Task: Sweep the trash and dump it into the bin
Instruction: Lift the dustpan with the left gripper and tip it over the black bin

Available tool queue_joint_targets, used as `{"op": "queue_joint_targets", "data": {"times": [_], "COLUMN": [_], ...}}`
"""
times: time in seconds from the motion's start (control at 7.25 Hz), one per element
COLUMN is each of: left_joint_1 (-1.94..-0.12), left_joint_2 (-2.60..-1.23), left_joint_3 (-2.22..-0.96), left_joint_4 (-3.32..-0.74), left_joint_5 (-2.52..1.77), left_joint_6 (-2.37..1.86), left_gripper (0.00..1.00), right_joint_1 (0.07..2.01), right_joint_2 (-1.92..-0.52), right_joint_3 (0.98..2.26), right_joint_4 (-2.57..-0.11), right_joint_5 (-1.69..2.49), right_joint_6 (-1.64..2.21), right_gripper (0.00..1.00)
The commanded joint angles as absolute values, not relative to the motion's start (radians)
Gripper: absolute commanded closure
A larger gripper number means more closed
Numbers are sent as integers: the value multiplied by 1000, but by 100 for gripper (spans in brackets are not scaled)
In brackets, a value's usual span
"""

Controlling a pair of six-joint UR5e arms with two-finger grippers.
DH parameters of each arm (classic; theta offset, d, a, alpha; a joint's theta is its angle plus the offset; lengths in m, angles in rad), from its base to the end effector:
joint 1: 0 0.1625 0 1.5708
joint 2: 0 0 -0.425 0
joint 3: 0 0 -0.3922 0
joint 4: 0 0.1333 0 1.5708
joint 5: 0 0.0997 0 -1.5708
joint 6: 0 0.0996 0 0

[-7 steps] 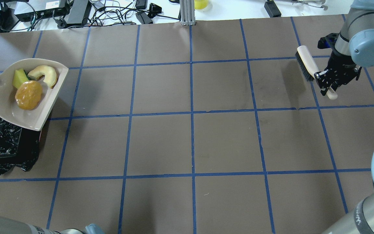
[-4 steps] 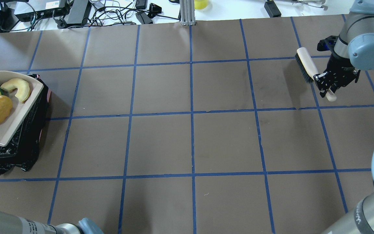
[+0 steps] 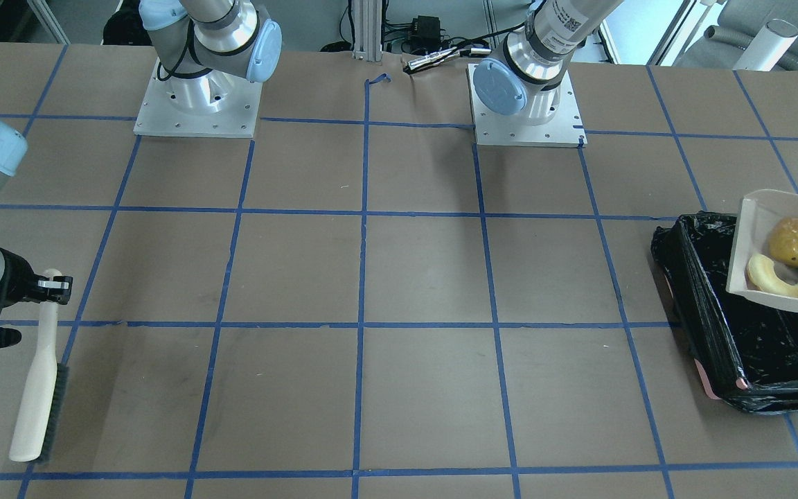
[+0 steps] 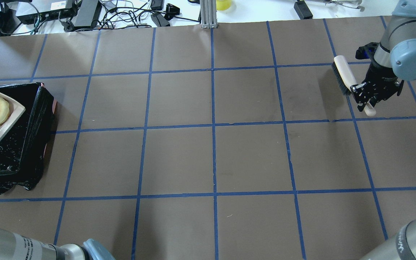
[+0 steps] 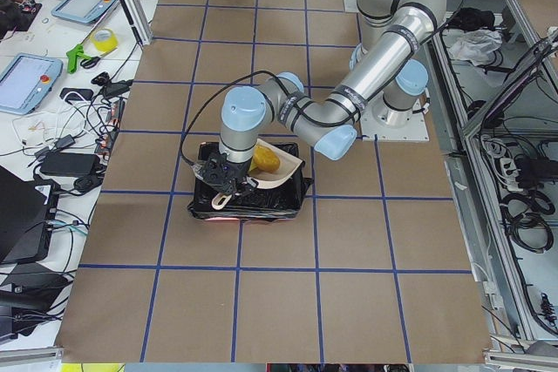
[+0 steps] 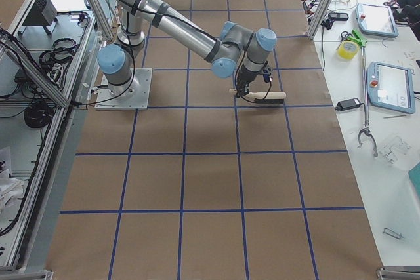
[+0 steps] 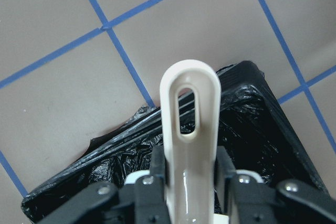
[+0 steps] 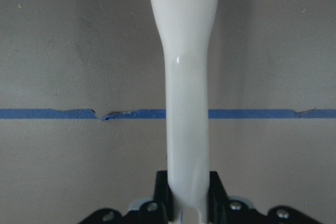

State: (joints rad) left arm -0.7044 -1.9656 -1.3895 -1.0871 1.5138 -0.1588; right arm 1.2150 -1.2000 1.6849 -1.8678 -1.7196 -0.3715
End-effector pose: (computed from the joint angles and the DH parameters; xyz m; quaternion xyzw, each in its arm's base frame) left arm 0.4201 -0.5394 0.4025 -0.4824 0.8651 -0.1361 0.0202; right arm -0.0911 -0.5855 0.2604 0.0148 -0.9928 -0.1138 0.0359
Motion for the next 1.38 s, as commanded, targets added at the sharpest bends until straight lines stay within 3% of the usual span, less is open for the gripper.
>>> {"op": "queue_joint_targets", "data": {"times": [0.0, 0.83, 1.24], "left_joint_1": [-703, -756, -793], "left_joint_2": [-2002, -1950, -1910], "left_joint_3": [-1384, -1462, -1498], "left_joint_4": [-979, -688, -663], "left_joint_5": [1513, 1513, 1522], "left_joint_6": [-103, -10, -8], "left_gripper": [100, 100, 100], "right_joint_1": [1207, 1207, 1206], "right_joint_2": [-1239, -1223, -1207], "right_joint_3": [1741, 1758, 1758], "right_joint_4": [-1879, -1951, -1962], "right_joint_5": [-1715, -1709, -1710], "right_joint_6": [-382, -394, -388], "right_gripper": [100, 100, 100]}}
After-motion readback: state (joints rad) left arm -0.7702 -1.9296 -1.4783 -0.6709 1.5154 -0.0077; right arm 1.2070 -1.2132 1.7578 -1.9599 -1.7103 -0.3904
